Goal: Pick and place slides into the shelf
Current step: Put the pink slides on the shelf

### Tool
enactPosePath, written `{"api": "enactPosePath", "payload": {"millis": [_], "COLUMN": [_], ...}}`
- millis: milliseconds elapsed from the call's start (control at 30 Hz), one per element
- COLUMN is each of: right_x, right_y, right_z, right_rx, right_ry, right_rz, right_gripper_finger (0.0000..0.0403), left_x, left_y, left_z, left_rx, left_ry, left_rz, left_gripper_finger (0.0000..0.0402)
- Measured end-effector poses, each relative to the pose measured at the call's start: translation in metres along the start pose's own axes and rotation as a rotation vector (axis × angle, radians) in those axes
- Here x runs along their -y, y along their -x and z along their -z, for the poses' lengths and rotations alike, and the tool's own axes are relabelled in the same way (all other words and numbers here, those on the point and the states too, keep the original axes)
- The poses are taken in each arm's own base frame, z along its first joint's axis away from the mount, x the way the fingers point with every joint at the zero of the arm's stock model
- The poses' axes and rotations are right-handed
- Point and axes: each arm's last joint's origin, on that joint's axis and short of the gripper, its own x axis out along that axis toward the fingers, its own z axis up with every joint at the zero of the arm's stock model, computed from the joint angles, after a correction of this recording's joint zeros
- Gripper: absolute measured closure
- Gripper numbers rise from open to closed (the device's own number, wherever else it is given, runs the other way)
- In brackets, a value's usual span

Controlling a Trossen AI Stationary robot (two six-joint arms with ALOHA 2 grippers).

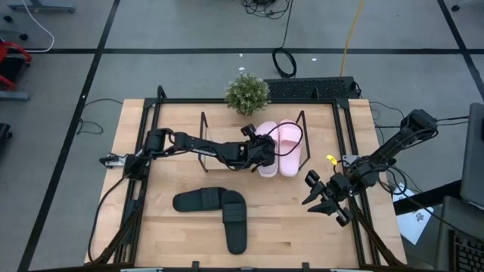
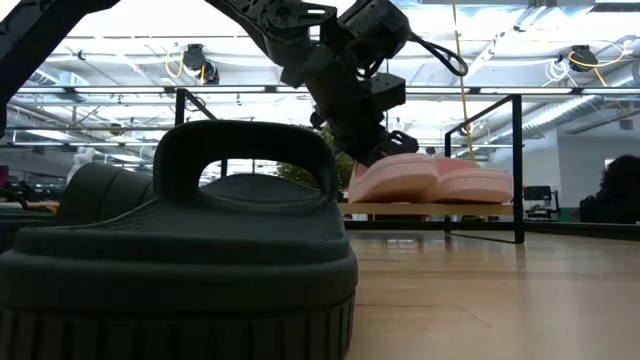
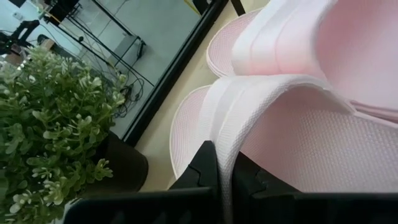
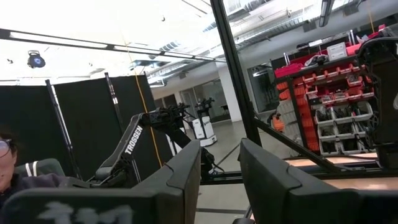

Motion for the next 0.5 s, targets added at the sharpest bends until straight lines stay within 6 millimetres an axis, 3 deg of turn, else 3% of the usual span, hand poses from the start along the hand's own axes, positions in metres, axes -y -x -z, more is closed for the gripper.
{"api": "enactPosePath", "payload": {"millis": [500], "right_x": [-0.0001], "right_y": [0.0], "right_z": [0.0], "right_rx": [-0.001], "right_ry": [-0.001], "right_rz": [-0.002], "right_gripper_finger": [0.0298], "left_x": [0.0009], "left_y": [0.0003], "left_z": [0.0026], "left_rx": [-0.023], "left_ry": [0.004], "left_rz": [0.025], "left_gripper_finger": [0.0401]}}
